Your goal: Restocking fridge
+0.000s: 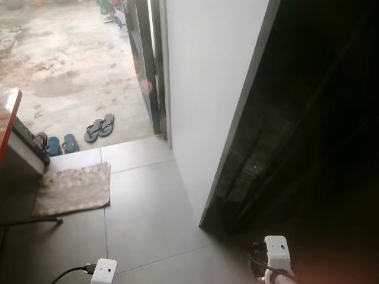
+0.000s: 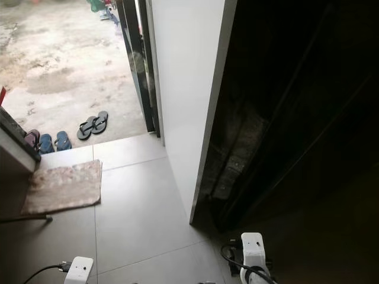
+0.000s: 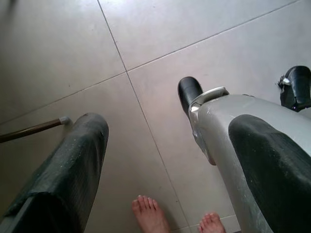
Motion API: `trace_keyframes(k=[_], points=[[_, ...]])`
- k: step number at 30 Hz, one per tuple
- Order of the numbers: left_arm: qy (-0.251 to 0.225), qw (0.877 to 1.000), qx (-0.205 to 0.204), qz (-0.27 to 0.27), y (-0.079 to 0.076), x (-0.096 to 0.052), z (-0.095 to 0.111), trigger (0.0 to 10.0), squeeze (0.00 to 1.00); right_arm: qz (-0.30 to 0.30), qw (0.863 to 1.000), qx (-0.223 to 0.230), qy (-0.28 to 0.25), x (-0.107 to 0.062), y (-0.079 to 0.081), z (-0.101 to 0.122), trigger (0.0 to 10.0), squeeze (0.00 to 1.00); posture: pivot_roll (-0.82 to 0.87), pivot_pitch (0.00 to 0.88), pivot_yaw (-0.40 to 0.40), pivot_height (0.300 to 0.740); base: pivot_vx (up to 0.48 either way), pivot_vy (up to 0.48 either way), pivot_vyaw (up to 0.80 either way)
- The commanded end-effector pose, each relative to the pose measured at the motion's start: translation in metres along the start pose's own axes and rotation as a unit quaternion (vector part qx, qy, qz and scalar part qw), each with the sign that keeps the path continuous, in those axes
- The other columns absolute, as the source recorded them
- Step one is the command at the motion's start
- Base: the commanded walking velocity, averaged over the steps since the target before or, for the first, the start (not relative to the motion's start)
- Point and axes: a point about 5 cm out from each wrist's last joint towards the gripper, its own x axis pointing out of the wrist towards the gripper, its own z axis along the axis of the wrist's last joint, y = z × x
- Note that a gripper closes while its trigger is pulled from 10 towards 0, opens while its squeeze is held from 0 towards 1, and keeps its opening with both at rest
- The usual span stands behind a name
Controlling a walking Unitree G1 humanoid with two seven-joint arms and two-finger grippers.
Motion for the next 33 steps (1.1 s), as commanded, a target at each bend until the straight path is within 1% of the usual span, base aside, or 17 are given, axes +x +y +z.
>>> trace_keyframes(k=[1,3,8,10,12,17,24,32,33], points=[[0.025,1.0,-0.008,0.005,0.0,-0.004,-0.017,10.0,0.0,0.028,1.0,-0.008,-0.004,0.002,0.01,0.006,10.0,0.0,0.07,0.125,-0.059,0.74,0.0,0.0,0.77],[0.026,1.0,-0.008,0.006,0.002,-0.004,-0.019,10.0,0.0,0.037,0.999,0.019,-0.011,0.004,0.018,0.011,10.0,0.0,0.06,0.122,-0.056,0.74,0.0,0.0,0.77],[0.03,1.0,-0.007,0.005,0.002,-0.005,-0.021,10.0,0.0,0.041,0.999,0.019,-0.002,0.003,0.025,0.006,10.0,0.0,0.07,0.113,-0.051,0.74,0.0,0.0,0.77],[0.028,1.0,-0.01,0.003,0.001,-0.005,-0.021,10.0,0.0,0.039,0.999,0.025,0.004,0.002,0.025,0.002,10.0,0.0,0.08,0.106,-0.054,0.74,0.0,0.0,0.77],[0.024,1.0,-0.015,0.002,0.001,-0.005,-0.022,10.0,0.0,0.04,0.999,0.018,0.018,0.0,0.025,-0.007,10.0,0.0,0.08,0.102,-0.057,0.74,0.0,0.0,0.77],[0.025,1.0,-0.011,0.001,0.0,-0.005,-0.023,10.0,0.0,0.032,0.998,0.023,0.039,-0.004,0.021,-0.022,10.0,0.0,0.09,0.08,-0.06,0.74,0.0,0.0,0.78],[0.016,1.0,-0.016,-0.001,-0.002,-0.005,-0.02,10.0,0.0,0.04,0.998,0.014,0.043,-0.006,0.022,-0.026,10.0,0.0,0.11,0.052,-0.061,0.74,0.0,0.0,0.79],[0.006,1.0,-0.017,-0.004,-0.006,-0.003,-0.014,10.0,0.0,0.047,0.997,-0.001,0.055,-0.012,0.016,-0.04,10.0,0.0,0.11,0.018,-0.063,0.74,0.0,0.0,0.79],[0.003,1.0,-0.017,-0.005,-0.008,-0.003,-0.012,10.0,0.0,0.047,0.997,-0.002,0.06,-0.014,0.013,-0.045,10.0,0.0,0.11,0.011,-0.065,0.74,0.0,0.0,0.79]])
